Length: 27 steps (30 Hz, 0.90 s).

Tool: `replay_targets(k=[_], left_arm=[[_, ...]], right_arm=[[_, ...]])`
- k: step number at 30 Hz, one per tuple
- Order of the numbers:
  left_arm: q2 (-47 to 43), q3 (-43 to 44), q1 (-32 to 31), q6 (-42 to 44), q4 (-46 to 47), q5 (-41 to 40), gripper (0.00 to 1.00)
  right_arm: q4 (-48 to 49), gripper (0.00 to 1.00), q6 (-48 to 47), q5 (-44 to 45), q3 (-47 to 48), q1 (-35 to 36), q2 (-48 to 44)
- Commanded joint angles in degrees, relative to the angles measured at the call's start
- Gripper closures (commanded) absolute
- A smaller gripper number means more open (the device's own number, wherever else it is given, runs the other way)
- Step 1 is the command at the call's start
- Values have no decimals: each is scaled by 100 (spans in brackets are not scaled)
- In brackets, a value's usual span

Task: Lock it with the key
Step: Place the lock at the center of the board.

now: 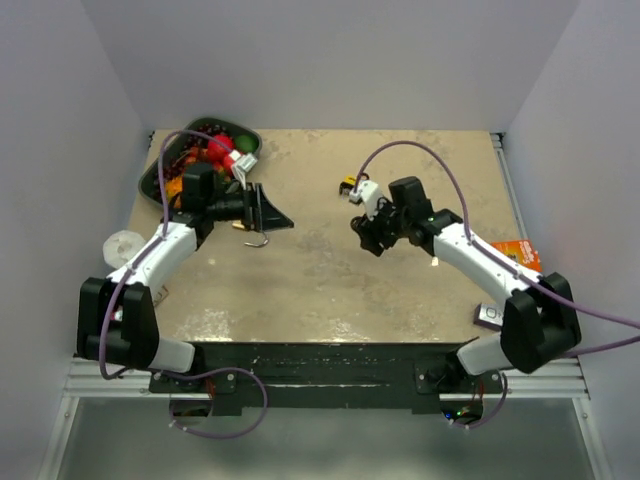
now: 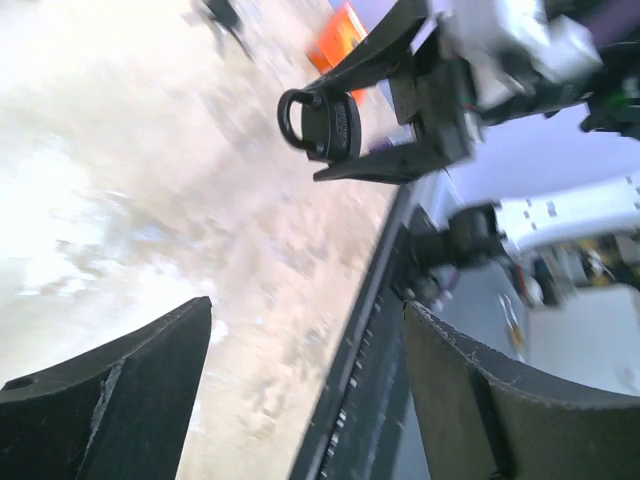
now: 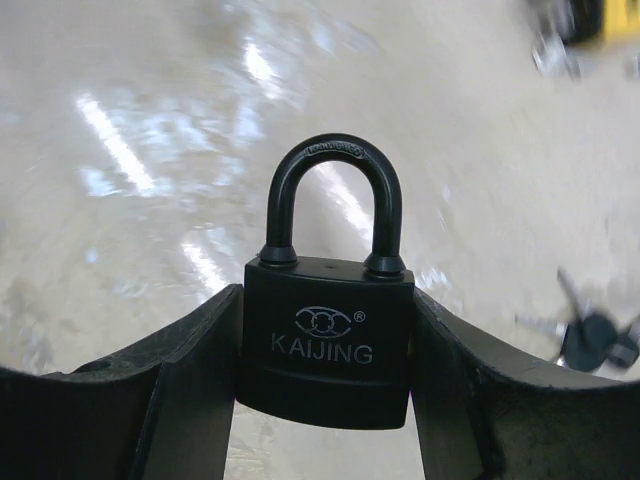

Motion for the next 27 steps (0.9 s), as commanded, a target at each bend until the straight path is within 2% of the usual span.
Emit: replay_targets(k=[1,5,8,18,24,27], left_arm=[[-423,291,333,117,358,-280,19],[-459,203,351,91,394,-289,19],[-485,124,360,91,403,-333,19],[-511,-8,360,64,455,-280,19],[-546,-69,360,73,473,-254,19],[-555,-96,360,99,482,-227,19]], right_arm=[[259,100,1743,260,368,-687,415],[496,100,2639,514,465,-1048,803],[769,100,2939,840,552,-1057,1074],[1059,100,3635,1894,1114,-1093,2076],[1173,100,3767,2177,1238,-1101,2429],[1235,92,3855,2203,1256,-1119,2561]])
